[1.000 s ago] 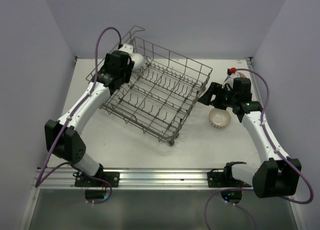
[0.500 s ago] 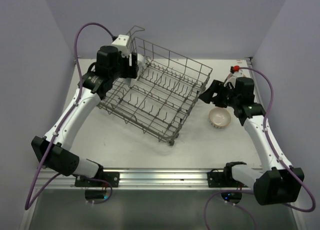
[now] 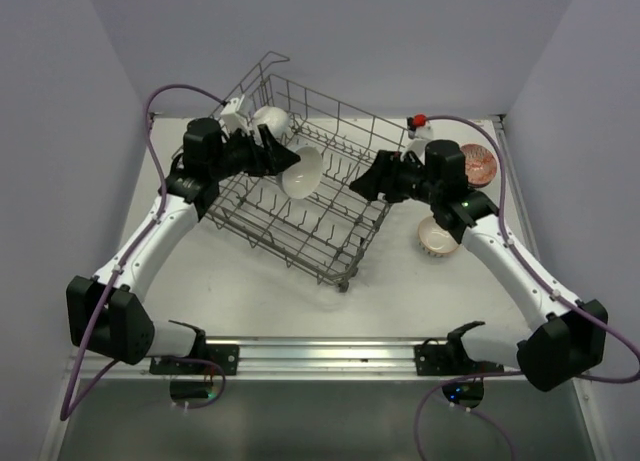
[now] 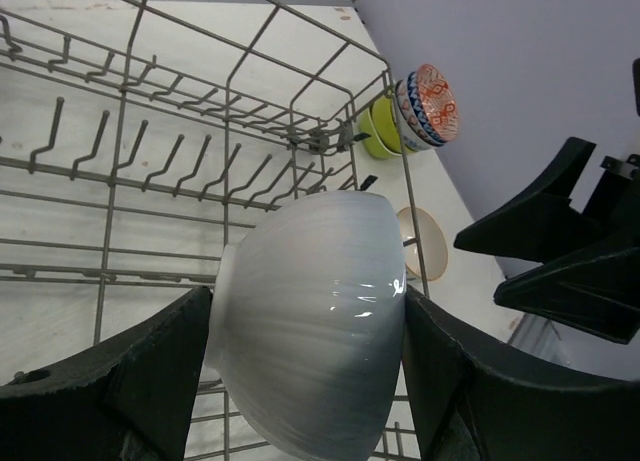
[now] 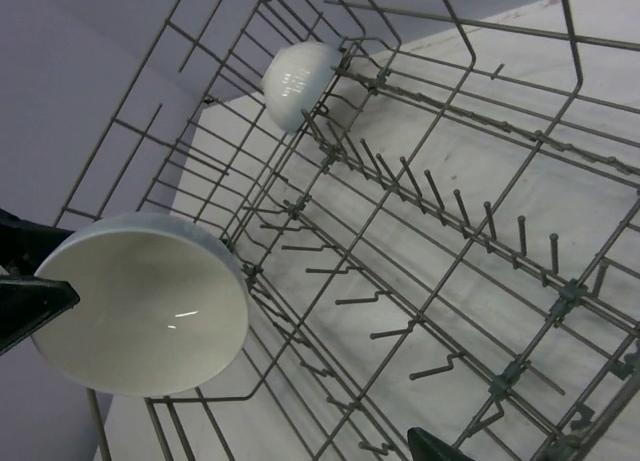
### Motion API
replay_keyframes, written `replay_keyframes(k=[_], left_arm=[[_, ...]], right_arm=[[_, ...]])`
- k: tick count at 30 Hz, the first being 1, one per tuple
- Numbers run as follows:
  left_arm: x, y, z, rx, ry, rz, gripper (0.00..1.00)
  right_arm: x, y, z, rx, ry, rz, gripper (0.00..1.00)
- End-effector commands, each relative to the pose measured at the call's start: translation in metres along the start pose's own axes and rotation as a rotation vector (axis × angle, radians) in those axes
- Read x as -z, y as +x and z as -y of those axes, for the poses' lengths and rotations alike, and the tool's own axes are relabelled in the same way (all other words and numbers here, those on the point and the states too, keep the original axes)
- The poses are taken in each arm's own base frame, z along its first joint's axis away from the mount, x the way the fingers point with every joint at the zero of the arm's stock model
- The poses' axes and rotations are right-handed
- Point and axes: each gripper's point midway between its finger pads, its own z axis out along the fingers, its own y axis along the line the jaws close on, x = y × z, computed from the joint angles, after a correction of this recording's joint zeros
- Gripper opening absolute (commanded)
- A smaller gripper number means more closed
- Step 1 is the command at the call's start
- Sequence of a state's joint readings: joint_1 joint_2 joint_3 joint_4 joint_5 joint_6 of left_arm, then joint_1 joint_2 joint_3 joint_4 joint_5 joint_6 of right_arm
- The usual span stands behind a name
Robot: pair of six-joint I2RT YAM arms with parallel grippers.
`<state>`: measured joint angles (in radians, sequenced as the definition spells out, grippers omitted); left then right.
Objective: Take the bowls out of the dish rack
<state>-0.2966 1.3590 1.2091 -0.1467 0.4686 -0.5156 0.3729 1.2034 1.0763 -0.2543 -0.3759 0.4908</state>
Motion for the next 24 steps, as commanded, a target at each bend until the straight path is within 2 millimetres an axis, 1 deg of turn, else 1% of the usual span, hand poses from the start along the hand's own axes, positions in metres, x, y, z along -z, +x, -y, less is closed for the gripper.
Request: replay_keyframes(k=[1,2,3,4,6,7,8,10,11,12,13,14,15,16,17,18,20,21,23,24], left_arm=[[0.020,-0.034,0.051,0.007,0.260,0.125,0.03],[0.021,-0.034,0.052,0.026,0.271,0.125,0.03],[0.021,-0.031,0.052,0.026,0.280,0.124,0.03],[0.021,-0.029,0.052,0.027,0.289,0.116,0.03],[0.022,-0.026,0.052,0.024,0.295,0.108,0.03],[0.022,-0.024,0.052,0.024,0.298,0.102,0.03],[0.021,-0.023,0.051,0.025,0.304,0.094,0.03],[0.021,-0.018,0.053,0.036,0.320,0.077,0.03],[0.022,-0.019,0.055,0.034,0.329,0.081,0.03],[0.024,-0.017,0.057,0.037,0.346,0.073,0.03],[0.024,-0.014,0.056,0.042,0.346,0.068,0.03],[0.024,-0.012,0.056,0.046,0.347,0.066,0.03],[0.024,-0.009,0.055,0.047,0.350,0.060,0.04],[0.024,-0.008,0.055,0.048,0.353,0.058,0.04],[0.023,-0.003,0.053,0.057,0.355,0.052,0.04],[0.023,0.000,0.052,0.060,0.359,0.048,0.05],[0.021,0.004,0.048,0.065,0.349,0.045,0.06],[0.019,0.009,0.044,0.076,0.340,0.038,0.08],[0.016,0.012,0.040,0.078,0.334,0.033,0.10],[0.015,0.016,0.038,0.082,0.333,0.026,0.12]], right_arm=[[-0.016,-0.035,-0.022,0.013,-0.032,0.103,0.75],[-0.023,-0.031,-0.028,0.020,-0.045,0.090,0.74],[-0.025,-0.035,-0.033,0.026,-0.058,0.094,0.74],[-0.035,-0.029,-0.032,0.022,-0.059,0.073,0.74],[-0.044,-0.029,-0.044,0.035,-0.088,0.073,0.74],[-0.054,-0.022,-0.044,0.032,-0.083,0.054,0.73],[-0.057,-0.024,-0.046,0.034,-0.082,0.055,0.73],[-0.070,-0.017,-0.044,0.032,-0.071,0.036,0.73],[-0.074,-0.019,-0.044,0.032,-0.069,0.045,0.72],[-0.078,-0.019,-0.044,0.023,-0.071,0.045,0.72],[-0.081,-0.019,-0.046,0.019,-0.077,0.043,0.71],[-0.088,-0.018,-0.046,0.016,-0.082,0.040,0.66],[-0.091,-0.018,-0.047,0.008,-0.087,0.038,0.64],[-0.095,-0.018,-0.049,0.006,-0.092,0.038,0.59],[-0.096,-0.020,-0.054,0.007,-0.108,0.044,0.50],[-0.100,-0.017,-0.052,-0.007,-0.105,0.035,0.43],[-0.101,-0.017,-0.056,-0.014,-0.120,0.047,0.31],[-0.100,-0.019,-0.058,-0.029,-0.126,0.053,0.19],[-0.100,-0.016,-0.059,-0.041,-0.137,0.052,0.10],[-0.099,-0.016,-0.060,-0.050,-0.142,0.053,0.02]])
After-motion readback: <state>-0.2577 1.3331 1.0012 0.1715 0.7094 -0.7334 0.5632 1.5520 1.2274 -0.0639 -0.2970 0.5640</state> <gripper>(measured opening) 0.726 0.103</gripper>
